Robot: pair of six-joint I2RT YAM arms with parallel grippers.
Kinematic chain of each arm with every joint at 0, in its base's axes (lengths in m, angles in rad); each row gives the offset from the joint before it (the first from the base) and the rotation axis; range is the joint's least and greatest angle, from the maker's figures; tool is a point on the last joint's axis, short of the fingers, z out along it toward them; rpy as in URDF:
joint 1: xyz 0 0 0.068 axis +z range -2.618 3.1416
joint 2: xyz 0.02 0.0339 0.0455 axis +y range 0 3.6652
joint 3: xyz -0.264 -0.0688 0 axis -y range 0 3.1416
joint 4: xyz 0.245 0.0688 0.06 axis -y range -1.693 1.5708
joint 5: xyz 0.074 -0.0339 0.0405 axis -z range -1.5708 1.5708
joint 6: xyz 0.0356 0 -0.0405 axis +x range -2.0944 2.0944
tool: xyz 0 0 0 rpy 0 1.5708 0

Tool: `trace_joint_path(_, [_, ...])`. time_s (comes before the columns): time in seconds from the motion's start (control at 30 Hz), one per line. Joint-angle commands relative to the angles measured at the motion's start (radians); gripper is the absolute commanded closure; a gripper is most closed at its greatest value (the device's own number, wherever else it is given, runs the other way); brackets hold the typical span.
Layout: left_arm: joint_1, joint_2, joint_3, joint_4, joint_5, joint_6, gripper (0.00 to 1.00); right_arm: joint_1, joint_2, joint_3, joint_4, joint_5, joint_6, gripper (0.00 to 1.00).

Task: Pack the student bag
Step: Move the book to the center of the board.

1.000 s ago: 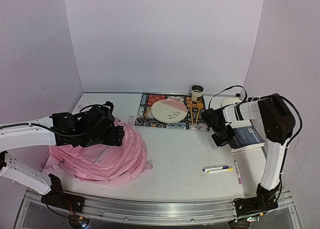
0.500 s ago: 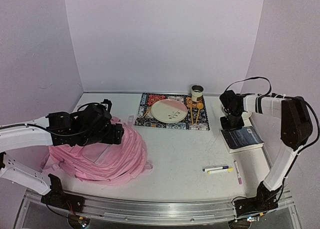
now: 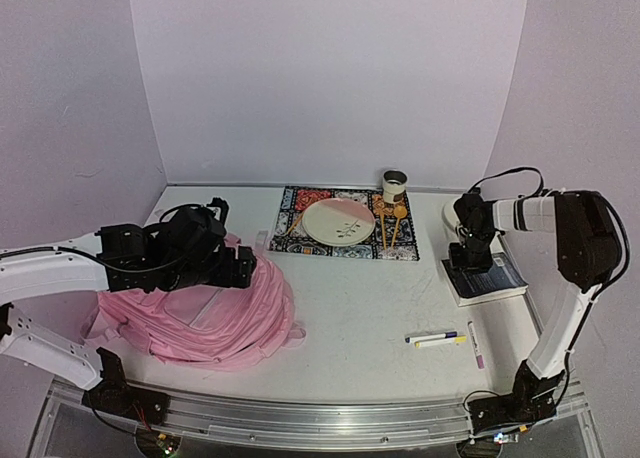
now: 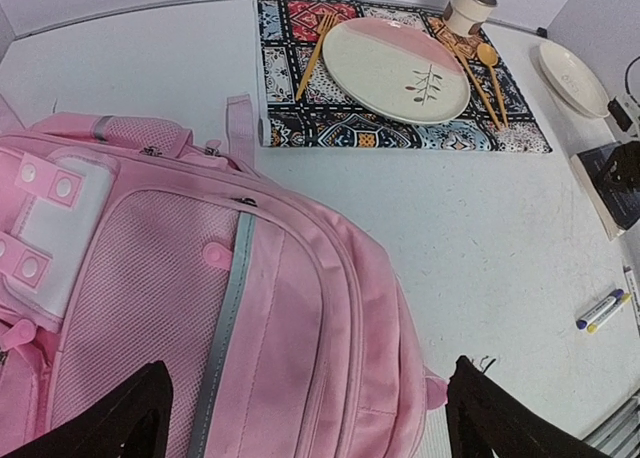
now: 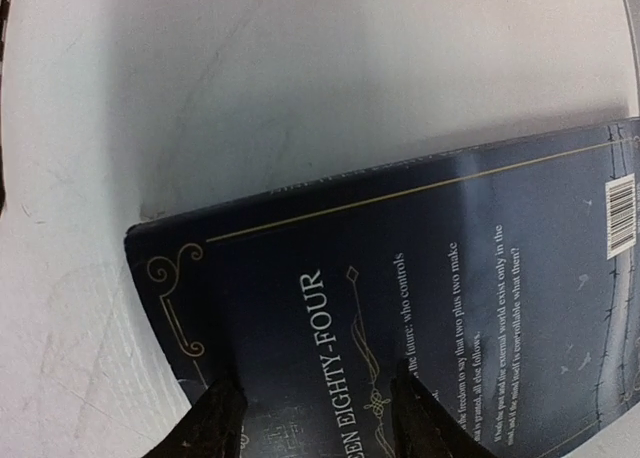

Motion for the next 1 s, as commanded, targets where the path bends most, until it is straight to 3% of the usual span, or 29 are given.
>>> trace_joint_path(0.0, [0.009, 0.030, 0.027, 0.051, 0.020, 0.001, 0.01, 0.044, 0.031, -0.082, -0.068, -0.148, 0.059, 0.48])
trace_joint_path(0.37, [0.011, 0.084, 0.067, 0.088, 0.057, -0.003, 0.01, 0.324, 0.063, -0.048, -0.026, -0.288, 0.217, 0.46])
trace_joint_path(0.6, [0.011, 0.083, 0.059, 0.096, 0.078, -0.011, 0.01, 0.402, 0.000, 0.063, -0.026, -0.322, 0.246, 0.45])
trace_joint_path(0.77, [0.011, 0.088, 0.056, 0.105, 0.099, -0.023, 0.01, 0.344, -0.104, 0.060, -0.047, -0.265, 0.178, 0.34])
trace_joint_path(0.97, [0.010, 0.098, 0.053, 0.118, 0.119, -0.030, 0.01, 0.110, -0.167, -0.008, -0.045, -0.282, 0.046, 0.25])
